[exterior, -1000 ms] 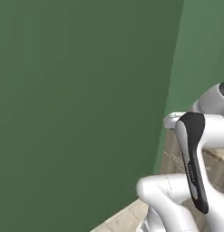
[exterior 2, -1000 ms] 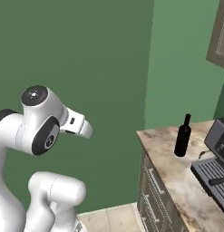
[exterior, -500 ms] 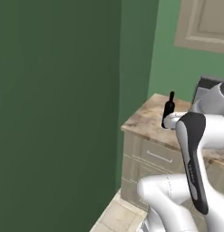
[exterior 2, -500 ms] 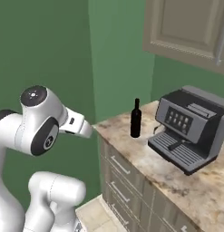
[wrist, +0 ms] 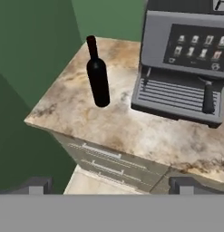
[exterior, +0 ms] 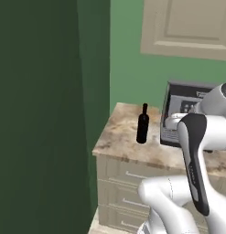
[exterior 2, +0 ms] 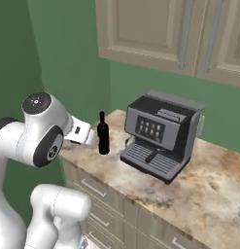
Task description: Place the drinks on the dining counter in a tight cluster.
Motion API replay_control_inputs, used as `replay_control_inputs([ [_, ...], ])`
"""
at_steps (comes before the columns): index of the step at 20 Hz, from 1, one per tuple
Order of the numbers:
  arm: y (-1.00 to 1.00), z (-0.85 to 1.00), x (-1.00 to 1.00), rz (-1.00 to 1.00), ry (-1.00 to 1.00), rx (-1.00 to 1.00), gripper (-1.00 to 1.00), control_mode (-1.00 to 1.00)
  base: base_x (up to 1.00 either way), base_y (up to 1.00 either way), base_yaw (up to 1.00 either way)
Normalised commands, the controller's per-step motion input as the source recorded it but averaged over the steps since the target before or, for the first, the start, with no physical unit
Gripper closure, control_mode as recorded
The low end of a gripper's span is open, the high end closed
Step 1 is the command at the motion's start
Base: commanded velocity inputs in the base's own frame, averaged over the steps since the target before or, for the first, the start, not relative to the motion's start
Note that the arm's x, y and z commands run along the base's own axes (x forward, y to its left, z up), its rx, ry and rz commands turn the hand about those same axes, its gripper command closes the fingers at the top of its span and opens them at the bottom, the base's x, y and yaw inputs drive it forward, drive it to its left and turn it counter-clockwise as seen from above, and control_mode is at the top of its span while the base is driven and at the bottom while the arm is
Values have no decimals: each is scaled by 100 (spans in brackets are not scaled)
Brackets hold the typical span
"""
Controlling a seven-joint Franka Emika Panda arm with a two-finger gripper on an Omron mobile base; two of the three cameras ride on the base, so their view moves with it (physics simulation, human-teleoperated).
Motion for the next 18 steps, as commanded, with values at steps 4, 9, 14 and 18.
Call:
replay_control_inputs([
  [4, 0, 0, 0, 0, 0, 0, -100, 100, 28, 43, -39],
  [9, 0, 0, 0, 0, 0, 0, -100, 100, 34, 70, -29],
  [14, 0, 0, 0, 0, 0, 0, -100, 100, 48, 17, -19],
  [18, 0, 0, 0, 0, 0, 0, -100, 100, 37, -17, -21],
])
